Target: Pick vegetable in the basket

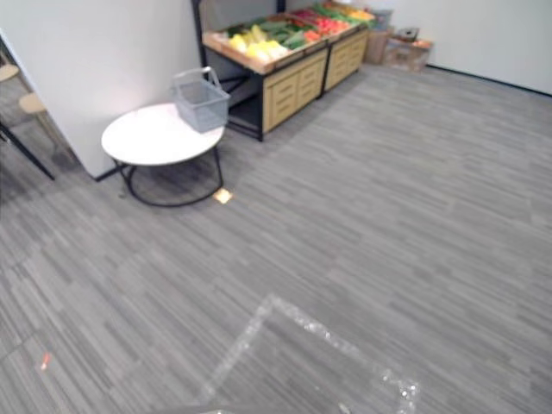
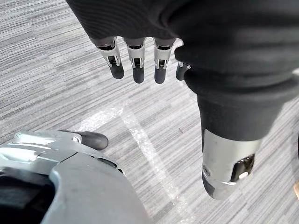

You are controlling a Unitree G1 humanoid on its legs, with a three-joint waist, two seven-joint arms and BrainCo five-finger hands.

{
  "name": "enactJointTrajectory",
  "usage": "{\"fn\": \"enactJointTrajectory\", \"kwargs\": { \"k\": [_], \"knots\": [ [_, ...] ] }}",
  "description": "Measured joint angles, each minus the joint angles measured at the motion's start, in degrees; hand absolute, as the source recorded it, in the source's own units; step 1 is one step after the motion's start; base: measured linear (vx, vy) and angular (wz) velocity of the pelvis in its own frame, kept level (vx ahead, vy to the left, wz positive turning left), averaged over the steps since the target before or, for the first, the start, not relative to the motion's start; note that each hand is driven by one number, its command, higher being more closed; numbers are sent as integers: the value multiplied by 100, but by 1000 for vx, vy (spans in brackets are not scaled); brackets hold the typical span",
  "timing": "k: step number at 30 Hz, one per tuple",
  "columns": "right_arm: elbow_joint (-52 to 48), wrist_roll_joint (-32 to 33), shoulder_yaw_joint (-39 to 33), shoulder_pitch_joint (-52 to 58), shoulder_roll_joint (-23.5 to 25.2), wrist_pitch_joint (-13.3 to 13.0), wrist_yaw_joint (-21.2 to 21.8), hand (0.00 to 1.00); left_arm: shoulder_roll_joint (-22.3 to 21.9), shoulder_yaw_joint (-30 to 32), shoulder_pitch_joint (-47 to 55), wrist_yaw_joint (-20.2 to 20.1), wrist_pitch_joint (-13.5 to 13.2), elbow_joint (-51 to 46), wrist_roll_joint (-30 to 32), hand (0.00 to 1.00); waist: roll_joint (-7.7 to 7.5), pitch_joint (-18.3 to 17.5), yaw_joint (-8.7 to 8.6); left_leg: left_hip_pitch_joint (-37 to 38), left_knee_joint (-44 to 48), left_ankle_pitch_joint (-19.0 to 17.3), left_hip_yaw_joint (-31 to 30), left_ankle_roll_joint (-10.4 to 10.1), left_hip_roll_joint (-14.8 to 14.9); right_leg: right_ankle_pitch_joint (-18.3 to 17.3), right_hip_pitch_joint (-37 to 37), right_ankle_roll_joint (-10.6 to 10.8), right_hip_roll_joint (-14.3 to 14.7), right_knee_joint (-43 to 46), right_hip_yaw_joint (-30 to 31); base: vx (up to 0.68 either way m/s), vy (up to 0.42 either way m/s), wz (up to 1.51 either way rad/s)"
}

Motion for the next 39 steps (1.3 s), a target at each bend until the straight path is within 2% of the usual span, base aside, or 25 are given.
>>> {"fn": "enactJointTrajectory", "kwargs": {
  "k": [6, 10, 13, 14, 15, 17, 18, 19, 20, 21, 22, 24, 25, 26, 27, 29, 32, 33, 34, 35, 36, 37, 38, 39],
  "knots": [
    [-28, 29, 4, 15, 0, 0, 3, 0, -5, -10, 2, 20, 0, -1, -5, 0, 13, 52, 0, 1, -26, 2, 19, 13, 28, -3, -8, 0, 32, 12, 35, -70, -36, -5],
    [-45, 32, 3, 12, -6, -1, -1, 0, -6, -42, -40, 72, 0, -14, -26, 0, 36, 51, -1, -208, -9, -11, -2, -21, 60, -116, -326, -103, 31, 316, 5, -10, -23, 2],
    [-48, 34, -7, -62, -6, 0, -5, 0, -10, 22, -109, 112, -1, -21, -79, 0, 34, 212, -7, -268, 124, -60, -9, -61, 96, -268, -414, -140, 21, 546, -27, 31, -42, 7],
    [-46, 34, -7, -74, 2, 2, -7, 0, -10, 87, -145, 122, 0, -22, -83, 0, 16, 258, -7, -371, 450, -228, -11, -90, 134, -351, -448, -168, 4, 674, -27, 83, -60, 5],
    [-48, 37, -5, -107, 1, 2, -9, 0, -11, 247, -145, 131, 2, -59, -106, 0, 14, 288, 3, -728, 1298, -615, -3, -128, 257, -566, -518, -191, 3, 871, -21, 67, -59, 7],
    [-47, 39, -4, -149, 23, 1, -12, 0, -10, 330, -145, 140, 1, -134, -106, 0, -33, 368, 5, -1167, 2449, -787, 12, -237, 379, -719, -469, -271, -18, 985, -32, 56, -72, 8],
    [-69, 38, -6, -152, 20, -4, -11, 0, -46, 445, -144, 158, 6, -251, -106, 0, -32, 442, 21, -1615, 3544, -768, -38, -224, 523, -794, -366, -287, -16, 1043, -40, 77, -92, 5],
    [-91, 37, 5, -145, -28, -7, -13, 0, -160, 613, -142, 170, 9, -307, -113, 0, 62, 533, 26, -1944, 4463, -649, -87, -112, 711, -886, -220, -324, 56, 1108, -73, 108, -71, 4],
    [-93, 37, 17, -138, -50, -6, -17, 0, -208, 679, -140, 176, 17, -317, -117, 0, 81, 566, 25, -2093, 4845, -516, -133, -114, 783, -943, -149, -349, 71, 1155, -87, 116, -17, 6],
    [-96, 37, 32, -123, -54, -6, -23, 0, -227, 714, -142, 177, 32, -351, -128, 0, 110, 582, 25, -2258, 5298, -187, -170, -132, 823, -1022, -54, -357, 49, 1197, -78, 175, 17, -3],
    [-147, 35, 77, -143, -41, -5, -44, 0, -217, 701, -146, 172, 32, -358, -136, 0, 8, 582, 54, -2550, 5789, 23, -165, -153, 831, -1096, 89, -376, -60, 1211, -37, 170, 14, -7],
    [-267, 35, 116, -209, -53, -4, -62, 0, -221, 648, -156, 168, 30, -360, -137, 0, 51, 606, 52, -2831, 5525, -336, -180, -161, 833, -1175, 137, -355, -126, 1206, 55, 184, 29, -11],
    [-261, 34, 119, -257, -65, -1, -63, 0, -221, 636, -156, 168, 29, -359, -140, 0, 48, 613, 55, -2923, 5287, -400, -180, -149, 825, -1188, 137, -349, -154, 1195, 93, 212, 63, -21],
    [-263, 34, 128, -344, -60, 0, -69, 0, -228, 625, -153, 166, 28, -359, -153, 0, 28, 633, 69, -3029, 4600, -426, -162, -154, 804, -1222, 169, -303, -248, 1163, 135, 245, 95, -25],
    [-284, 33, 234, -387, -55, -3, -90, 0, -242, 624, -142, 169, 27, -359, -190, 0, 25, 650, 81, -3062, 3685, -317, -172, -176, 781, -1276, 262, -227, -319, 1100, 170, 328, 148, -28],
    [-364, 31, 457, -363, -57, -13, -116, 0, -291, 633, -113, 179, 23, -382, -232, 0, 52, 658, 173, -2967, 1964, 143, -168, -237, 838, -1488, 407, -29, -389, 1104, 290, 355, 214, -30],
    [-428, 34, 697, -355, -75, -27, -120, 0, -343, 696, -31, 185, 26, -453, -230, 0, 129, 651, 197, -3005, 1250, 297, -128, -220, 1068, -1802, 702, 219, -406, 1100, 444, 454, 347, -37],
    [-485, 34, 671, -371, 16, -39, -112, 0, -319, 785, 44, 162, 29, -464, -227, 0, 33, 608, 236, -3103, 1611, 982, 16, -151, 1046, -1984, 871, 242, -618, 1043, 578, 520, 383, -47],
    [-450, 32, 616, -373, 72, -44, -104, 0, -271, 819, 51, 159, 27, -463, -224, 0, 1, 529, 275, -3139, 1832, 999, 93, -150, 975, -2007, 894, 179, -757, 991, 645, 534, 338, -54],
    [-364, 30, 502, -410, 205, -57, -86, 0, -214, 867, 49, 167, 18, -464, -222, 0, -225, 381, 311, -3288, 2130, 761, 223, -71, 854, -1902, 807, 43, -916, 1019, 805, 453, 204, -23],
    [-312, 10, 412, -442, 333, -87, -45, 0, -170, 844, -31, 167, -6, -459, -215, 0, -314, 274, 296, -3425, 2365, 486, 237, 19, 718, -1564, 628, -50, -1052, 1188, 973, 687, 359, -2],
    [-230, -4, 270, -463, 381, -79, -24, 0, -125, 794, -108, 158, 3, -398, -211, 0, -338, 263, 299, -3384, 2512, 347, 278, 184, 574, -1248, 515, 66, -1175, 1527, 1194, 686, 378, 19],
    [-219, -13, 198, -460, 375, -79, -12, 0, -103, 759, -132, 156, 3, -343, -207, 0, -343, 258, 299, -3309, 2535, 279, 333, 273, 511, -1097, 466, 86, -1239, 1742, 1279, 690, 386, 18],
    [-213, -19, 72, -442, 342, -88, 3, 0, -56, 619, -167, 159, 11, -288, -194, 0, -345, 245, 274, -3108, 2520, 160, 368, 389, 361, -685, 307, 82, -1344, 2263, 1406, 550, 282, 8]
  ]
}}
